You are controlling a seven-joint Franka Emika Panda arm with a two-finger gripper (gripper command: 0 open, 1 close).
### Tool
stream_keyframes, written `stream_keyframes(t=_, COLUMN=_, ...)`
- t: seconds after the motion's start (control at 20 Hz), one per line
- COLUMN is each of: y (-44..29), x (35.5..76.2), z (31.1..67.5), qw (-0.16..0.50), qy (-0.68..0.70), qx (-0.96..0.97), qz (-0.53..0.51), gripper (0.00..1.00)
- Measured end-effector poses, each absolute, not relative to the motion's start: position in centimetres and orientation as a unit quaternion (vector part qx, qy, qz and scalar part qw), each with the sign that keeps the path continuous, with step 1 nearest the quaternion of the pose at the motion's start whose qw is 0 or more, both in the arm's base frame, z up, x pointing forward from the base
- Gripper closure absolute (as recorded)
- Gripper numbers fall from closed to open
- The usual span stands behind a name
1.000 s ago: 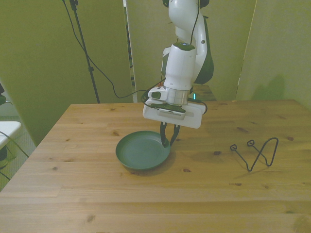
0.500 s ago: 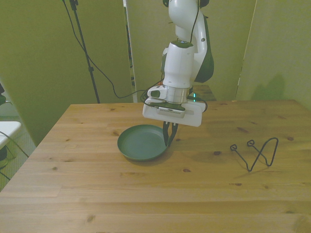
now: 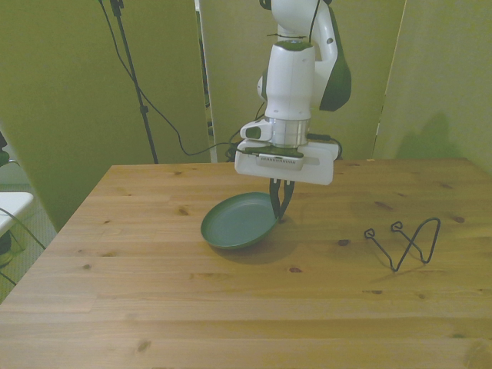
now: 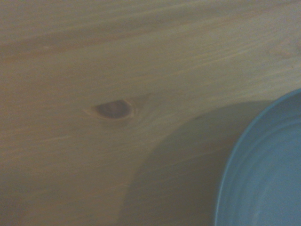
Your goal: Load the plate
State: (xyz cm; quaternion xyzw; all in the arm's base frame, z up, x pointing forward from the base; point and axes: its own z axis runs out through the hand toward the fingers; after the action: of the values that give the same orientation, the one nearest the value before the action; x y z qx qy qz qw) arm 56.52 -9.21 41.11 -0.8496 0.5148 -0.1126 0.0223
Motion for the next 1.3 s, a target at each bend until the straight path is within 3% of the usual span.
stream_keyframes(t=0.7, y=-7.3, x=56.2, z=54.9, qw=0.097, qy=0.536, qx=-0.834, qz=-0.087, gripper=1.00)
stream_keyframes(t=1.3, y=1.4, x=53.5, z=56.0, qw=0.184, qy=0.554, qx=-0.804, qz=-0.114, gripper=1.00)
